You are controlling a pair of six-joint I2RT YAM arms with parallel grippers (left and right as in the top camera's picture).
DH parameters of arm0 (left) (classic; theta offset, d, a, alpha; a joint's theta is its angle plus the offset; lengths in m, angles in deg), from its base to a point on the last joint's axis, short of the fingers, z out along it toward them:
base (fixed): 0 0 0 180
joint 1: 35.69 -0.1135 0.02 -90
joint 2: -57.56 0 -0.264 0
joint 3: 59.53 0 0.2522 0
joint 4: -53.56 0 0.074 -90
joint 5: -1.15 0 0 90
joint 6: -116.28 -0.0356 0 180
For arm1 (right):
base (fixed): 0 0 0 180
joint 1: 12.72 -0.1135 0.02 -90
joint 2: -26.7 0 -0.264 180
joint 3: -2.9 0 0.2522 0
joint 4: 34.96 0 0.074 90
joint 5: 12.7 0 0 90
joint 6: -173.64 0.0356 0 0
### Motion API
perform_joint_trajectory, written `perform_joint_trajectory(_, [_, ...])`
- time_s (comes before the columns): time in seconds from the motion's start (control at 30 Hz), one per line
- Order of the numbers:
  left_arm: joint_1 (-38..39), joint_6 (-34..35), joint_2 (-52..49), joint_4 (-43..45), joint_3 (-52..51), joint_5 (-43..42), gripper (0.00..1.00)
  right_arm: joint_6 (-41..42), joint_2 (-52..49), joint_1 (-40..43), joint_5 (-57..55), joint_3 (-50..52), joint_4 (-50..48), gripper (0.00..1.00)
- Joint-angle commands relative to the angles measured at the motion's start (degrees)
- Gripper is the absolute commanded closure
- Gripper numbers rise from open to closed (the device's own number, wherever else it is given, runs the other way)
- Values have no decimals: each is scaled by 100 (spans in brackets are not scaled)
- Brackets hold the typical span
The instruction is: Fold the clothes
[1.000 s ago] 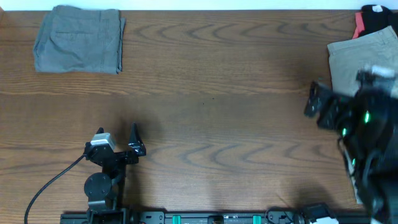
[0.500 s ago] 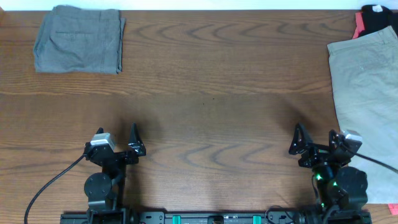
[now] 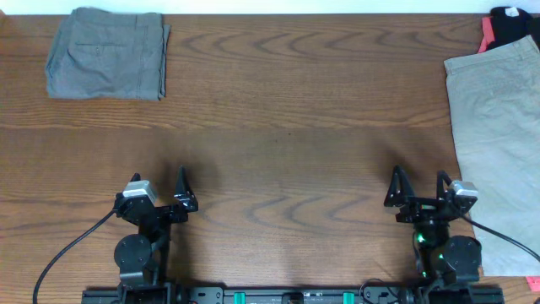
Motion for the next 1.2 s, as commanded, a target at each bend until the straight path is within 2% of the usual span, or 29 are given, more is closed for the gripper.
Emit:
perform_joint_trajectory(0.0, [17, -39, 39, -101, -151, 4, 2, -289, 42, 66, 44, 317, -308, 1])
perform_joint_trajectory(0.23, [17, -37, 39, -101, -151, 4, 2, -1696, 42, 11, 369, 302, -330, 1])
perform_joint_trajectory(0.4, [17, -39, 39, -101, -151, 4, 2, -2247, 42, -166, 341, 299, -297, 1])
perform_joint_trajectory(1.17, [17, -37, 39, -101, -151, 4, 2, -2122, 42, -181, 341, 299, -297, 1])
